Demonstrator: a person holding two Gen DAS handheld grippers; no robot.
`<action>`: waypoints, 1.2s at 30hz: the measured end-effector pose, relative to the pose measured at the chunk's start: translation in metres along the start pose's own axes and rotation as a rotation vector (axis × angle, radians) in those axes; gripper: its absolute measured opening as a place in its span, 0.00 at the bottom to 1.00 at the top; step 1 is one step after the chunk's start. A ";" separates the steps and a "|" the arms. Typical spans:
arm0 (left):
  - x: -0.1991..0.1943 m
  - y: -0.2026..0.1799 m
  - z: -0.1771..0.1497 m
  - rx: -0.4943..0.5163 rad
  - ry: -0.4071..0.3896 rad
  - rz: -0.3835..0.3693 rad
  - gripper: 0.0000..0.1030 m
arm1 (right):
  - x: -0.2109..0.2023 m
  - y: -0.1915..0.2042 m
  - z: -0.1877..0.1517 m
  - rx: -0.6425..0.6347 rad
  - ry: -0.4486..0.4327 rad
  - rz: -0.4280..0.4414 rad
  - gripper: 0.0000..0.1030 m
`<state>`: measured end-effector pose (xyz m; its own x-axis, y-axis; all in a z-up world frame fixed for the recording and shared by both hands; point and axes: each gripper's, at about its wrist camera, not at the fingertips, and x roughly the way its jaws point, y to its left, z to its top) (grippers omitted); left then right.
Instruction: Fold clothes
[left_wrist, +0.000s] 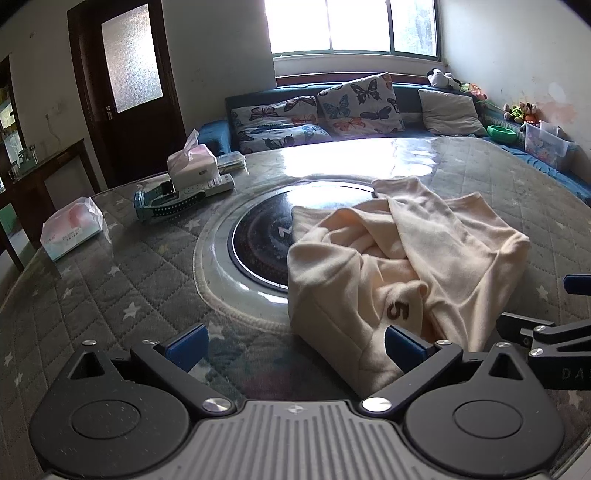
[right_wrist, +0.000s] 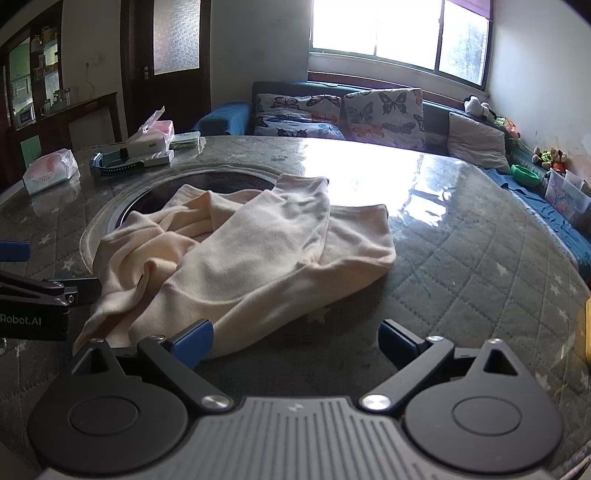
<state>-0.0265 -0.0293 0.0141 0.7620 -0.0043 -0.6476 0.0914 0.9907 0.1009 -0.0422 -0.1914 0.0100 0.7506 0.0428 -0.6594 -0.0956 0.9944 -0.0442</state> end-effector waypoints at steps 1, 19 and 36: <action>0.001 0.001 0.003 -0.003 0.000 -0.002 1.00 | 0.001 -0.001 0.004 0.000 -0.002 0.001 0.95; 0.051 0.014 0.064 0.010 -0.001 -0.006 0.88 | 0.064 -0.023 0.073 0.028 0.034 0.041 0.87; 0.113 0.007 0.092 0.080 0.043 -0.060 0.91 | 0.139 -0.031 0.122 0.046 0.102 0.056 0.80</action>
<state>0.1191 -0.0357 0.0108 0.7259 -0.0556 -0.6856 0.1882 0.9748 0.1202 0.1448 -0.2047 0.0110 0.6739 0.0911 -0.7332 -0.1040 0.9942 0.0279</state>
